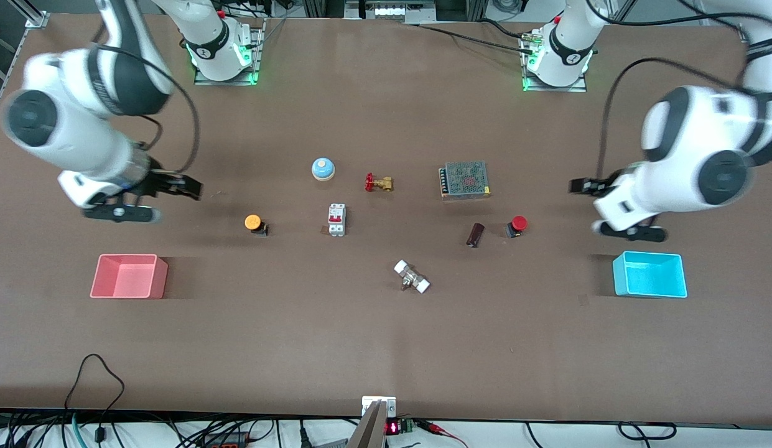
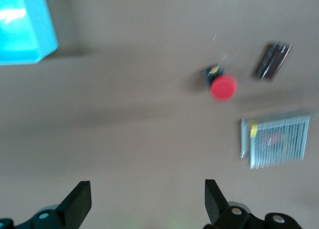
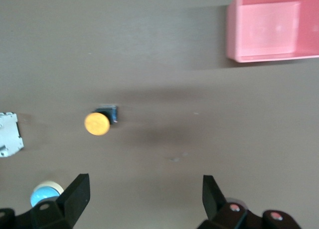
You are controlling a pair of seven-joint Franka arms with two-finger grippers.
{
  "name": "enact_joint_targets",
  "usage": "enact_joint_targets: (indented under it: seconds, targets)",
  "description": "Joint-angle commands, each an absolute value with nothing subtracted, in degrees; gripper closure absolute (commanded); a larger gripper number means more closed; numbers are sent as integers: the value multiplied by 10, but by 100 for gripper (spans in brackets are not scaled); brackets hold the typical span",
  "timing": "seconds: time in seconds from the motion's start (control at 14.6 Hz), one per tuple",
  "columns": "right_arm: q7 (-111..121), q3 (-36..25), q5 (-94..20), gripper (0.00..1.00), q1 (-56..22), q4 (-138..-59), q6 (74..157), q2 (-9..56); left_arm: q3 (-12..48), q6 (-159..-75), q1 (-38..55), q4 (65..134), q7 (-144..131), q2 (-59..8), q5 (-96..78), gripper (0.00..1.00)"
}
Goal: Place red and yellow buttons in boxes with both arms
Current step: 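Lower the left gripper onto the red button while the right gripper reaches the yellow button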
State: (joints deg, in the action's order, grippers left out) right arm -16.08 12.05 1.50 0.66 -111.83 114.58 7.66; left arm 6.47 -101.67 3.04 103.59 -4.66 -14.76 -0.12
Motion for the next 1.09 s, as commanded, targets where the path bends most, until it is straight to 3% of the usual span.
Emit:
enact_joint_targets:
  seconds: [0.0,0.2,0.41,0.82,1.02]
  targets:
    - [-190,143,25,0,3,-1146,1197,86,69,-1170,69,1139,-118,-131,-10,0]
    - [-202,143,26,0,-5,-1157,1254,113,69,-1328,124,1223,-206,-147,-5,0]
    - [-202,143,53,0,-11,-1157,1310,156,65,-1432,130,1242,-210,-199,-2,0]
    - [-204,143,57,0,-21,-1158,1357,205,60,-1472,125,1236,-211,-233,45,0]
    - [-203,143,57,0,-21,-1165,1357,206,49,-1548,125,1235,-212,-276,45,0]
